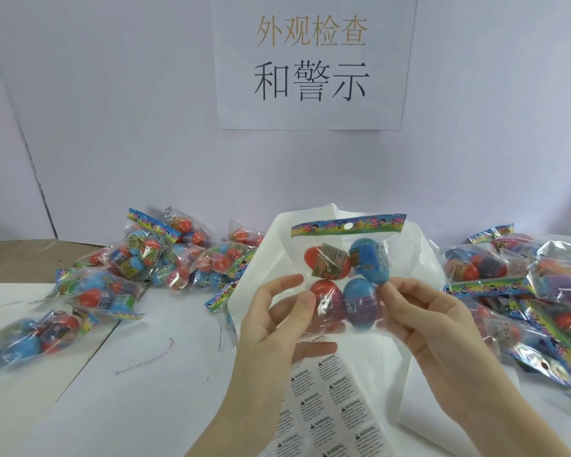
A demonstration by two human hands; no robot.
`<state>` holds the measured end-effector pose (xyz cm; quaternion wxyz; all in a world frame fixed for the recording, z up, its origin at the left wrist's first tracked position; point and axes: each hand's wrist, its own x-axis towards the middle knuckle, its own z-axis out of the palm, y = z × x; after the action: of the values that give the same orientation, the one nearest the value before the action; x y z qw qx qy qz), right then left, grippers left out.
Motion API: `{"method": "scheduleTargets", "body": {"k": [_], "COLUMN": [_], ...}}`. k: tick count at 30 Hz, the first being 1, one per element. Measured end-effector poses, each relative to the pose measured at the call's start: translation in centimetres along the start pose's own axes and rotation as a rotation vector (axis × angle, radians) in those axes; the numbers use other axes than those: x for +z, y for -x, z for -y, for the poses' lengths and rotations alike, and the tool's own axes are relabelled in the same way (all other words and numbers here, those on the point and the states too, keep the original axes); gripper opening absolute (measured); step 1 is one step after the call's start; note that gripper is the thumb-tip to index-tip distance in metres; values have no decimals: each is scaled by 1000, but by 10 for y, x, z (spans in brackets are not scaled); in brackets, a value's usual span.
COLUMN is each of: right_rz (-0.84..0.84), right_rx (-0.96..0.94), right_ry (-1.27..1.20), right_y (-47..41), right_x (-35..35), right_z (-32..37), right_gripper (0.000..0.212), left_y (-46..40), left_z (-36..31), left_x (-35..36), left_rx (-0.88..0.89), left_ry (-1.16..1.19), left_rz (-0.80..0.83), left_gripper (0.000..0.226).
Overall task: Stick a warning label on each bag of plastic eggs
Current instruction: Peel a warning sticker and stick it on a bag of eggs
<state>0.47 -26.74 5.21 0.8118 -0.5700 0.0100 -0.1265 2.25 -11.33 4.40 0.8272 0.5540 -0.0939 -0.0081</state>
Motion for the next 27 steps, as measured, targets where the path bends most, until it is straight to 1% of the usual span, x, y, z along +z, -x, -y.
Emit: {"method": "scheduleTargets", "body": {"k": [2, 4, 7, 8, 11, 16, 18, 20, 22, 23, 24, 25, 27], "right_rz": [-36, -65, -76, -80, -105, -149, -153, -150, -148, -151, -153, -152, -145], "right_rx": [-43, -76, -103, -106, -104, -112, -115, -116, -110, -108, -110, -112, -112], "right_ry": [-22, -13, 21, 28, 21, -12, -15, -11, -10, -10, -12, -16, -23], "right_y": [0, 0, 0, 0, -1, -2, -2, -2, -3, -3, -3, -3, -3], "right_x": [0, 0, 2, 2, 1, 2, 2, 3, 2, 2, 2, 2, 2], "right_z": [0, 1, 1, 0, -2, -2, -3, -3, -4, -4, -4, -4, -4], "right_gripper": [7, 8, 8, 8, 6, 4, 4, 7, 13, 14, 13, 10, 5], "left_y": [-1, -2, -2, -1, 1, 5, 5, 5, 6, 5, 6, 6, 6], "left_z": [0, 1, 4, 4, 6, 7, 7, 5, 5, 5, 5, 5, 7], "left_x": [-1, -3, -4, -4, -3, 0, 1, 2, 2, 2, 2, 1, -1], "left_rx": [-31, -20, 73, 113, 229, 335, 328, 293, 285, 296, 308, 337, 414], "left_ry": [-22, -81, -205, -245, -342, -482, -466, -396, -358, -354, -365, -386, -439], "left_rz": [-37, -79, -149, -174, -238, -263, -252, -207, -180, -180, -191, -202, -231], "left_gripper": [21, 9, 3, 3, 13, 18, 14, 2, 14, 13, 7, 6, 21]}}
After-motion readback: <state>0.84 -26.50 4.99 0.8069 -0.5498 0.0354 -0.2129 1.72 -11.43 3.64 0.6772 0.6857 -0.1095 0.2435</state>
